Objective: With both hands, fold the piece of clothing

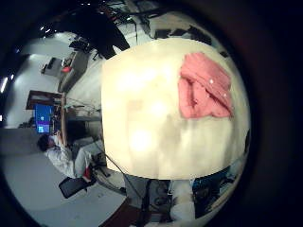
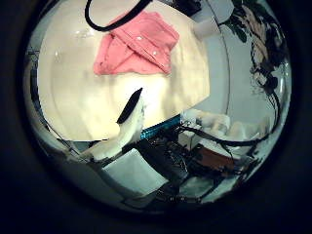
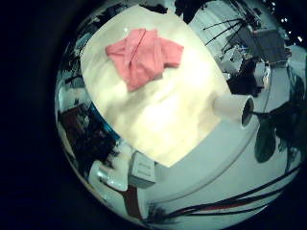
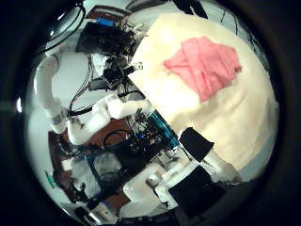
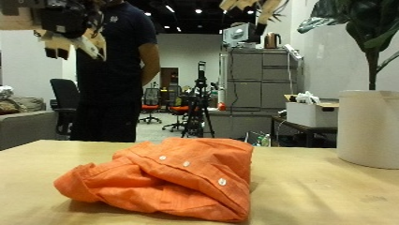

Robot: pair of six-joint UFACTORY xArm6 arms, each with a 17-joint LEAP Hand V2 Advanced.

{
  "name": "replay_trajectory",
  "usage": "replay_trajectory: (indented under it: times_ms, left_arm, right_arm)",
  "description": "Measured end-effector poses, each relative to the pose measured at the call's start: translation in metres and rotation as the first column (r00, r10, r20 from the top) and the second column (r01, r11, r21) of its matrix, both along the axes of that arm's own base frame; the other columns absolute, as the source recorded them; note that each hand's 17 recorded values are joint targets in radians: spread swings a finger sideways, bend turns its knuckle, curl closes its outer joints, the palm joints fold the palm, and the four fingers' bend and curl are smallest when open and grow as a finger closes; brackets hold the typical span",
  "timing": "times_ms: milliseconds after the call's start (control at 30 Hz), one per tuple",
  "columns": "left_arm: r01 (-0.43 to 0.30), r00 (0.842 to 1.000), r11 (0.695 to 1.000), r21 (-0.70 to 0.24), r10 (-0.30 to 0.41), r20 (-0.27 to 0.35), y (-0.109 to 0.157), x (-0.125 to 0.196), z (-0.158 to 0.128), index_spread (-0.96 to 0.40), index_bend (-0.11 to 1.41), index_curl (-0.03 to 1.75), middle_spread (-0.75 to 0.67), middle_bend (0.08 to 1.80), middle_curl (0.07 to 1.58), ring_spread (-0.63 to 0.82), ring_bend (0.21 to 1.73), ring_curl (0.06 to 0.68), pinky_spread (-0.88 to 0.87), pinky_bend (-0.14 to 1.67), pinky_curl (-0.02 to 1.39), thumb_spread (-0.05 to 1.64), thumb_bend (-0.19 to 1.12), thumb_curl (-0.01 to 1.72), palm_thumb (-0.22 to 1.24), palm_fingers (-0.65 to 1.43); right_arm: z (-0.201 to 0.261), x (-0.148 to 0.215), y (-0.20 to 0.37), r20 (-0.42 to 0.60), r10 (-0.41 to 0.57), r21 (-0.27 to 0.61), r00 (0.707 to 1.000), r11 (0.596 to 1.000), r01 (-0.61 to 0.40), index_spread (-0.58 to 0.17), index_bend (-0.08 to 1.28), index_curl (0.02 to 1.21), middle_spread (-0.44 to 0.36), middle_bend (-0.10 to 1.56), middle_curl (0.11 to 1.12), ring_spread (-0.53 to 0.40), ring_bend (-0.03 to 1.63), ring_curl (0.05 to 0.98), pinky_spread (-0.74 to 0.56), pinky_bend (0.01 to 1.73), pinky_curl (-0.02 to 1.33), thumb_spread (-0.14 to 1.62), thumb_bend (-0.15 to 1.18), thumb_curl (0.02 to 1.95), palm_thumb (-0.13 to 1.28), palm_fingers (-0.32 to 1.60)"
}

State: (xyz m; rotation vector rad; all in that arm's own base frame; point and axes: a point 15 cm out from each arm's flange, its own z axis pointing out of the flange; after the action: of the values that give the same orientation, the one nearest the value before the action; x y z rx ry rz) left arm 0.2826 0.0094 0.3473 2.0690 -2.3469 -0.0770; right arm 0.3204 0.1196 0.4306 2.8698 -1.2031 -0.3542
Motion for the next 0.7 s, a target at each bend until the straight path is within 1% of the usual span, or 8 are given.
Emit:
replay_trajectory:
  times_ms: [167,233,300,367,467,533,633,700]
  left_arm:
    - [-0.006,1.000,1.000,-0.011,0.006,-0.010,-0.016,-0.010,0.005,0.00,0.18,0.41,0.15,0.18,0.33,0.47,0.29,0.217,0.34,0.20,0.29,1.08,-0.02,0.29,0.39,0.26]
    - [0.001,1.000,1.000,-0.020,-0.002,-0.023,-0.031,-0.018,0.004,0.00,0.18,0.40,0.15,0.18,0.32,0.47,0.30,0.218,0.34,0.20,0.29,1.08,-0.02,0.29,0.39,0.26]
    - [0.007,0.999,1.000,-0.020,-0.008,-0.033,-0.037,-0.020,0.001,0.00,0.18,0.40,0.15,0.18,0.32,0.47,0.30,0.219,0.34,0.20,0.30,1.08,-0.02,0.29,0.40,0.26]
    - [-0.008,1.000,1.000,-0.018,0.007,-0.028,-0.033,-0.018,0.000,0.00,0.19,0.40,0.15,0.18,0.32,0.47,0.30,0.219,0.34,0.20,0.30,1.08,-0.02,0.29,0.40,0.26]
    - [-0.065,0.998,0.998,-0.022,0.065,-0.004,-0.022,-0.018,0.002,0.00,0.19,0.40,0.15,0.18,0.32,0.47,0.30,0.218,0.34,0.20,0.30,1.08,-0.02,0.29,0.40,0.26]
    - [-0.087,0.996,0.996,-0.035,0.087,0.003,-0.019,-0.021,0.000,-0.01,0.20,0.41,0.15,0.18,0.32,0.47,0.29,0.217,0.34,0.19,0.30,1.08,-0.02,0.29,0.41,0.27]
    - [-0.111,0.993,0.991,-0.070,0.113,0.033,-0.017,-0.018,-0.002,-0.03,0.20,0.42,0.12,0.20,0.33,0.45,0.28,0.213,0.33,0.19,0.29,1.07,-0.02,0.29,0.41,0.30]
    - [-0.124,0.991,0.988,-0.088,0.127,0.032,-0.017,-0.017,-0.004,-0.03,0.20,0.42,0.12,0.19,0.33,0.44,0.28,0.212,0.33,0.18,0.29,1.07,-0.02,0.30,0.42,0.30]
  right_arm:
    - [-0.014,-0.033,-0.040,0.003,-0.043,-0.089,0.999,0.995,0.043,-0.341,0.16,0.29,0.116,0.18,0.32,0.271,0.28,0.243,0.44,0.45,0.34,1.07,-0.03,0.42,0.72,-0.03]
    - [-0.035,-0.051,-0.055,-0.032,-0.072,-0.119,0.997,0.991,0.068,-0.334,0.16,0.28,0.119,0.18,0.32,0.276,0.28,0.243,0.44,0.45,0.33,1.08,-0.03,0.41,0.71,-0.03]
    - [-0.055,-0.062,-0.065,-0.063,-0.111,-0.136,0.992,0.986,0.101,-0.330,0.16,0.28,0.121,0.18,0.31,0.280,0.27,0.242,0.44,0.44,0.33,1.09,-0.02,0.40,0.70,-0.02]
    - [-0.070,-0.067,-0.074,-0.067,-0.183,-0.155,0.981,0.973,0.171,-0.329,0.16,0.28,0.122,0.18,0.31,0.281,0.27,0.242,0.44,0.44,0.33,1.09,-0.02,0.39,0.70,-0.02]
    - [-0.075,-0.067,-0.080,-0.062,-0.249,-0.178,0.966,0.955,0.235,-0.326,0.17,0.28,0.134,0.18,0.30,0.284,0.26,0.242,0.44,0.42,0.32,1.10,-0.02,0.38,0.69,-0.02]
    - [-0.076,-0.067,-0.082,-0.062,-0.302,-0.188,0.951,0.940,0.286,-0.325,0.16,0.28,0.140,0.18,0.30,0.292,0.25,0.242,0.43,0.40,0.32,1.11,-0.02,0.37,0.68,-0.02]
    - [-0.076,-0.067,-0.077,-0.054,-0.350,-0.204,0.935,0.921,0.333,-0.324,0.16,0.28,0.148,0.18,0.30,0.297,0.24,0.241,0.43,0.39,0.31,1.11,-0.02,0.36,0.68,-0.02]
    - [-0.076,-0.060,-0.075,-0.025,-0.354,-0.193,0.935,0.919,0.343,-0.320,0.16,0.28,0.154,0.18,0.30,0.300,0.24,0.242,0.43,0.38,0.31,1.12,-0.02,0.36,0.68,-0.02]
